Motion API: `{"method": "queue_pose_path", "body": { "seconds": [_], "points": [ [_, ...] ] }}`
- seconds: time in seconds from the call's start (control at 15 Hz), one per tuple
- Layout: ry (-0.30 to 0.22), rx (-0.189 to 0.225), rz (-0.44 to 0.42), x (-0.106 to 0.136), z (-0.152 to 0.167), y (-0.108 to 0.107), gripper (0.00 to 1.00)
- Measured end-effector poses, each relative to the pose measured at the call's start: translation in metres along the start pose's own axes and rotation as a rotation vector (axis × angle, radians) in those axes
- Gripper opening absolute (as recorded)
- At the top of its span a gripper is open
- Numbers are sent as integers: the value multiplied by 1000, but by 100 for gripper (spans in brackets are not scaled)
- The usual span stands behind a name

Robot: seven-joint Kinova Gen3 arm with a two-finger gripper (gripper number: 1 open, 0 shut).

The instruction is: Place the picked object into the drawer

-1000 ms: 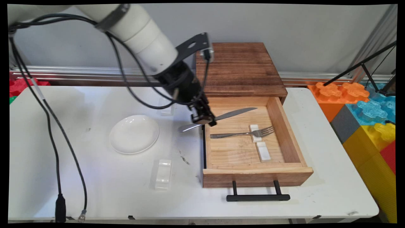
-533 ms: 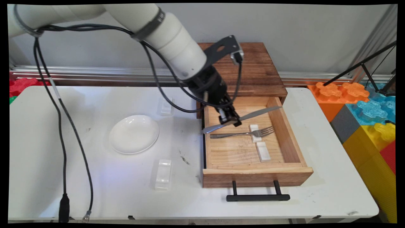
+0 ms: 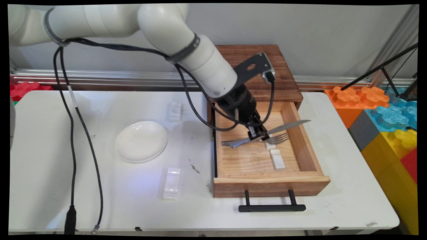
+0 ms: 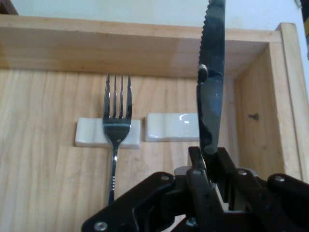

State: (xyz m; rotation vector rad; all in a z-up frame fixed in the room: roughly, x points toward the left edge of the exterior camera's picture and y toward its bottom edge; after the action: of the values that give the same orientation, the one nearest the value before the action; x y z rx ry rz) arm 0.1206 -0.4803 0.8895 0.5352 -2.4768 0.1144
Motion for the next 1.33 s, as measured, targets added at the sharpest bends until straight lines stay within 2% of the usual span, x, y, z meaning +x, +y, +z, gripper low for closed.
{"method": "queue_pose_path", "body": {
  "seconds": [0.67, 1.33],
  "points": [
    [-18, 6, -4, -24, 57, -8, 0],
    [-31, -9, -14, -44, 85, -8, 0]
  ]
}}
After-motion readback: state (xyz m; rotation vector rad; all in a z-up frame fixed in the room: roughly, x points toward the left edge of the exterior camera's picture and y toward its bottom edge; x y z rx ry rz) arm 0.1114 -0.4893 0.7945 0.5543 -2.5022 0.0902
